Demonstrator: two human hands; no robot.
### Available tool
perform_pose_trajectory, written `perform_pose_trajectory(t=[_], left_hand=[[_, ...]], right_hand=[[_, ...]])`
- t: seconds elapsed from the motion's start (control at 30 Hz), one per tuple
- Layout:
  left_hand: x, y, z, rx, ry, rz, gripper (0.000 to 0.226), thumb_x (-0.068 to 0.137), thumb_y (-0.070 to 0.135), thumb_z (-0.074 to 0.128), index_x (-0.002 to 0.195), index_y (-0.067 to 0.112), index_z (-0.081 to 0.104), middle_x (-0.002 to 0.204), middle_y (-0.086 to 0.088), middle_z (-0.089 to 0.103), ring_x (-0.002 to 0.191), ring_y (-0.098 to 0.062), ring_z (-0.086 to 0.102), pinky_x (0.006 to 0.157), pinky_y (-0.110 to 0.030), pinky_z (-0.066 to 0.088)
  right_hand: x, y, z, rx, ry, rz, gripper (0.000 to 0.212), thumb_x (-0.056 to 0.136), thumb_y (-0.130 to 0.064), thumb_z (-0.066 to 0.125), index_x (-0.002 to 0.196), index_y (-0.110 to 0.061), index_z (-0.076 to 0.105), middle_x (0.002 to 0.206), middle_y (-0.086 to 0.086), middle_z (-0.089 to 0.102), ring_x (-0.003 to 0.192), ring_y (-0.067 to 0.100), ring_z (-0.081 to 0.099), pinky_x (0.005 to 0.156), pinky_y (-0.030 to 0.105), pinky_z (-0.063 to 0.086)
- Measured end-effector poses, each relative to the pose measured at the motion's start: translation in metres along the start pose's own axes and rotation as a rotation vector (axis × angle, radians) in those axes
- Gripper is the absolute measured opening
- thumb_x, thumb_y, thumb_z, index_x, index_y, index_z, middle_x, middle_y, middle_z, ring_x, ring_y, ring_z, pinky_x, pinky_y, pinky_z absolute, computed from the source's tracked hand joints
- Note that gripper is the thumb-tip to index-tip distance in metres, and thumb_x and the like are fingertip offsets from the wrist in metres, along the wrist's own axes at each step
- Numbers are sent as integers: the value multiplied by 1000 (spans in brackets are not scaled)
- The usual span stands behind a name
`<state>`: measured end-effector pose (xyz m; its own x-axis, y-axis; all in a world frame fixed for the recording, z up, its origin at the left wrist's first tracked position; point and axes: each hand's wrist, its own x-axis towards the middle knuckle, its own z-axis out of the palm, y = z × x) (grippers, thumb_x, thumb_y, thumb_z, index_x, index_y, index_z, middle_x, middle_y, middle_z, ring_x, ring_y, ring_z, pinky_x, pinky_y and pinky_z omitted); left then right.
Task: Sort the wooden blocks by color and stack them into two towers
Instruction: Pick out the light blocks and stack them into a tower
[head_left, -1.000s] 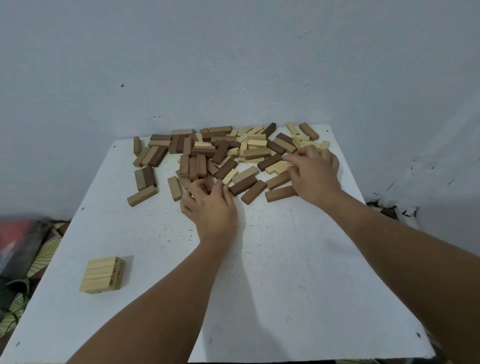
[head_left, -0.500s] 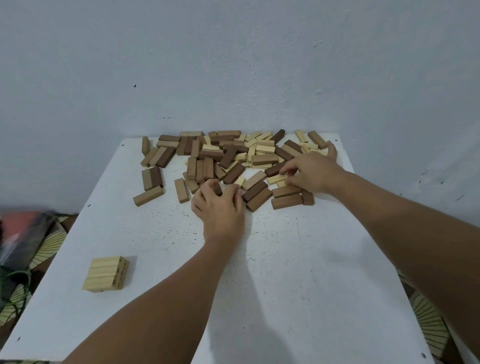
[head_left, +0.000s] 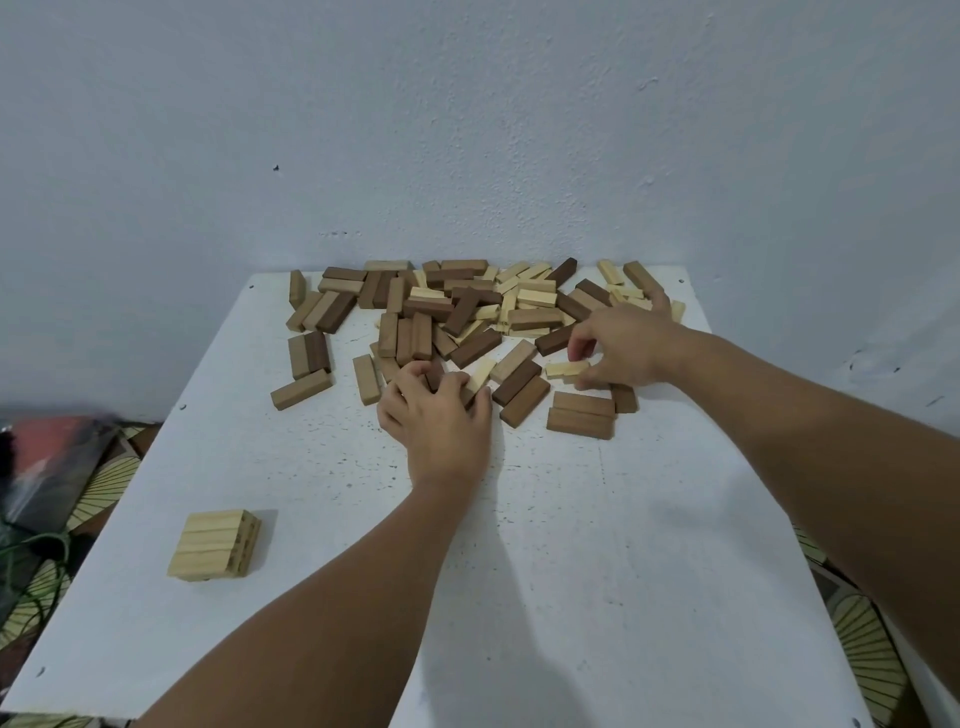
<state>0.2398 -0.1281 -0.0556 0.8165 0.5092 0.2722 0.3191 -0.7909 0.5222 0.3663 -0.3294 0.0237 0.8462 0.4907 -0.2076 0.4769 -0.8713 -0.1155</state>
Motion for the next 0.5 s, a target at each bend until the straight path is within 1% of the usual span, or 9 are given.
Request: perform_pose_trajectory(t=[0.1,0.23,0.3,0.37,0.43,0.5], left_hand=[[1,0,2,-30,39,15,17,97,37,68,106,25,75,137,-7,42,133,-32,31,116,-51,17],[0,1,1,-90,94,38,15,96,38,70,106,27,76,136,-8,44,131,-32,33,114,-52,18],[0,1,0,-113,106,52,14,96,37,71,106,29,76,136,-7,45,131,-32,34,113,-52,19],[-1,3,-4,-149,121,48,13,95,36,72,106,31,75,136,-6,47,131,-32,35,112,-50,20],[-2,4,-10,-205,131,23,13,95,38,72,107,33,75,135,-4,46,131,-30,35,111,-44,17],[-7,4,-17,-243,139,5,14,95,40,71,108,36,74,135,-2,45,132,-30,35,113,-45,18]], right_hand=[[-2,-1,5,16,71,9,26,85,-59,73,104,-42,66,108,-18,62,122,13,51,118,57,3],[-10,-7,13,72,194,64,28,84,-60,70,103,-39,66,111,-11,55,122,17,49,115,55,16],[-16,-13,17,138,302,106,28,84,-60,70,102,-39,66,113,-10,55,122,18,48,113,52,16],[-24,-21,21,249,407,150,26,83,-57,71,100,-39,65,115,-10,55,122,18,48,112,48,16],[-36,-33,27,345,472,180,24,84,-56,71,98,-38,65,118,-10,54,124,17,46,111,46,16],[-51,-45,35,392,508,195,24,85,-57,69,98,-38,65,118,-11,53,125,16,45,112,45,16]])
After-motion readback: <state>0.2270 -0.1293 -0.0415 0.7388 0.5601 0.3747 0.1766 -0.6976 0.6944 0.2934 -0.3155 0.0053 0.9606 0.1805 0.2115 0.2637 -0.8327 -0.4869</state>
